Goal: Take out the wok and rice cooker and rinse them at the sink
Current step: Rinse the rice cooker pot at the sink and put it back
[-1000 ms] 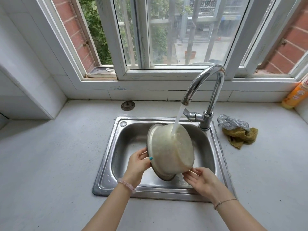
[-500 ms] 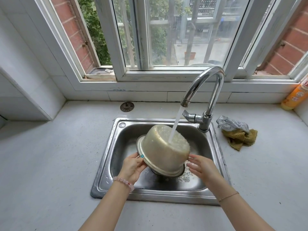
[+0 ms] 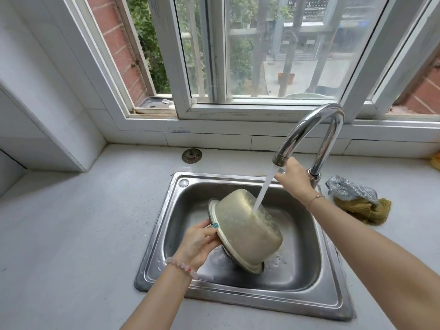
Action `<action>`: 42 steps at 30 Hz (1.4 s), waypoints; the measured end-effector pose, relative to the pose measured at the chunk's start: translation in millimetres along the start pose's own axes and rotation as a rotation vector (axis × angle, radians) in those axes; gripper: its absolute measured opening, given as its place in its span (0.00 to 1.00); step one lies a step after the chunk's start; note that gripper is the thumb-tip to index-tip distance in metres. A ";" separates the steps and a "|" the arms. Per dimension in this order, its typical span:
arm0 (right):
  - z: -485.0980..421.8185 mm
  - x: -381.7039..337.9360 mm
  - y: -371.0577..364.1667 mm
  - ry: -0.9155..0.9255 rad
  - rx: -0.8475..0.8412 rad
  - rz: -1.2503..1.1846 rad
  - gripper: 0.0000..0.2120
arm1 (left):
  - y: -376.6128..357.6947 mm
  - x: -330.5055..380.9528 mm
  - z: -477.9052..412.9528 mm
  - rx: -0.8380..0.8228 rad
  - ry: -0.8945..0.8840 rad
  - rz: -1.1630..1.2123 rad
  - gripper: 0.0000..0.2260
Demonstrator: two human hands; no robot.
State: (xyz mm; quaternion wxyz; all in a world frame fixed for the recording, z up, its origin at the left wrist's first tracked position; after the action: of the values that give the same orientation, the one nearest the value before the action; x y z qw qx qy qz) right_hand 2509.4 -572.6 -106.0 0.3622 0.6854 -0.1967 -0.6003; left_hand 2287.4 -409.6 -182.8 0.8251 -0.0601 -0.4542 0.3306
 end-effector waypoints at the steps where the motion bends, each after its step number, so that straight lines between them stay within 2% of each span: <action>1: -2.6 -1.6 -3.3 0.008 -0.018 0.027 0.21 | -0.8 1.3 0.8 0.000 -0.005 -0.015 0.11; 8: -12.6 -2.0 -9.7 0.053 -0.038 0.141 0.14 | -0.6 6.0 2.0 0.008 -0.019 -0.040 0.12; 13: -10.0 -2.5 -10.3 0.057 -0.041 0.117 0.16 | -2.5 13.4 0.4 0.054 -0.090 -0.173 0.12; 17: 15.4 -1.7 -1.6 0.071 0.094 -0.061 0.14 | -14.1 15.1 0.2 0.093 -0.175 -0.380 0.13; 21: 51.9 27.1 -30.6 -0.126 -0.045 -0.330 0.16 | -29.6 19.9 4.4 0.098 -0.273 -0.609 0.15; 23: 61.1 42.9 -40.9 -0.201 -0.087 -0.364 0.19 | -38.3 21.5 7.0 0.077 -0.300 -0.653 0.14; 26: 53.6 48.2 -30.6 -0.185 -0.027 -0.326 0.20 | -42.7 23.4 5.9 0.064 -0.299 -0.635 0.13; 30: 18.3 28.8 -2.5 -0.075 0.078 -0.190 0.20 | -34.6 21.6 1.0 0.099 -0.255 -0.601 0.13; 33: -4.7 10.3 -3.9 0.014 0.026 -0.053 0.21 | -29.9 16.4 1.3 0.108 -0.225 -0.556 0.13; 35: -10.1 6.1 -8.1 0.011 -0.002 0.010 0.19 | -27.7 14.9 4.8 0.112 -0.212 -0.535 0.13; 39: -12.2 5.0 -7.7 0.024 0.017 0.052 0.11 | -26.1 14.0 11.0 0.091 -0.192 -0.451 0.11; 42: -11.3 2.8 -5.3 0.077 0.019 0.053 0.10 | -26.6 12.1 13.4 0.082 -0.181 -0.442 0.12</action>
State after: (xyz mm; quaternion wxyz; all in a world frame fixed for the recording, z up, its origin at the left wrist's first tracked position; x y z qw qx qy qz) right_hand 2520.0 -568.1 -111.6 0.3787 0.7060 -0.2066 -0.5617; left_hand 2294.4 -425.6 -155.8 0.8351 0.1044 -0.5145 0.1643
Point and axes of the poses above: each hand's wrist, its own z-axis away from the middle knuckle, its own y-axis out of the back of the hand, x = y × z, the point moved 10 cm from there along -z, towards the middle knuckle, and after that the axes turned 3 degrees about -z, right-handed, at the moved point
